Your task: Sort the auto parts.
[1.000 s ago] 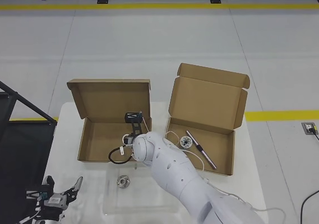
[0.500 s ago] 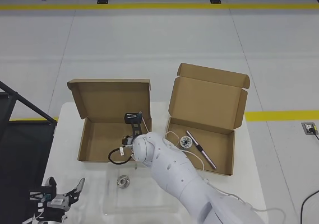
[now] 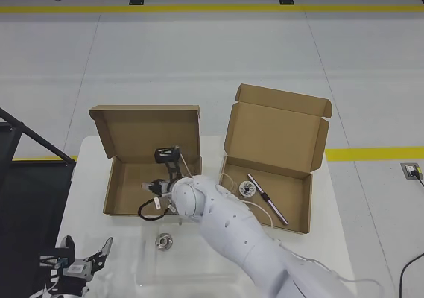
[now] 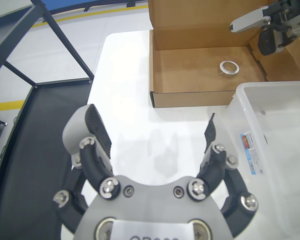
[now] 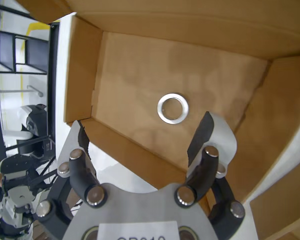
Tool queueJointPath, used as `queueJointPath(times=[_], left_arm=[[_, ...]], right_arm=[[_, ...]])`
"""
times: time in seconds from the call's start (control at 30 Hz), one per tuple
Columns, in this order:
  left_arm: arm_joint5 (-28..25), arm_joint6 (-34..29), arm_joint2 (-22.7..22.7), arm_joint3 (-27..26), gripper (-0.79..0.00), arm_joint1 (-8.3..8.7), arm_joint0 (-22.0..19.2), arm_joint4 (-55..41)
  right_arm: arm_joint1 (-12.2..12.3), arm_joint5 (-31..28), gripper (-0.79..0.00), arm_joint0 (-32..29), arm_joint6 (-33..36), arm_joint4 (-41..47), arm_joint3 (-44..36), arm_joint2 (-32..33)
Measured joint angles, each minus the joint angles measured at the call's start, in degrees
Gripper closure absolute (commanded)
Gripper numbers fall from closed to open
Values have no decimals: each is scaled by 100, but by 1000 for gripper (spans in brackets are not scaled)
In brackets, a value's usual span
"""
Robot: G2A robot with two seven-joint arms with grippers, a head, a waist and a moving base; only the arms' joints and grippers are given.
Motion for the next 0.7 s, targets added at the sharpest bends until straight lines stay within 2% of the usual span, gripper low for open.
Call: queueJointPath(times=[0.13,0.23,0.33,0.4,0.47,0.57,0.63,0.7], left_arm=[[-5,-32,12,-1,-785,-3,-20,21],[-5,-53,41,-22,-785,-7,-35,53],[-5,-71,78,-46,-785,-11,-49,92],[0,-79,97,-56,-785,-14,-60,121],[1,-87,113,-61,-785,-16,-68,137],[-3,-89,121,-66,-785,-18,-74,157],[-6,-86,123,-66,-785,-20,-75,167],[-10,-99,123,-69,-785,-21,-74,172]], right_arm=[[250,-470,-785,-251,298,-483,-790,8],[560,-405,-785,-635,535,-971,-1749,140],[972,-126,-785,-1281,1112,-1653,-3172,399],[1310,-73,-785,-1926,1644,-2175,-4450,739],[1651,-326,-785,-2706,2259,-2682,-5778,1188],[2006,-885,-785,-3737,3116,-3032,-7275,1801],[2084,-1047,-785,-4105,3398,-3027,-7762,2023],[2083,-1046,-785,-4117,3405,-3014,-7818,2026]])
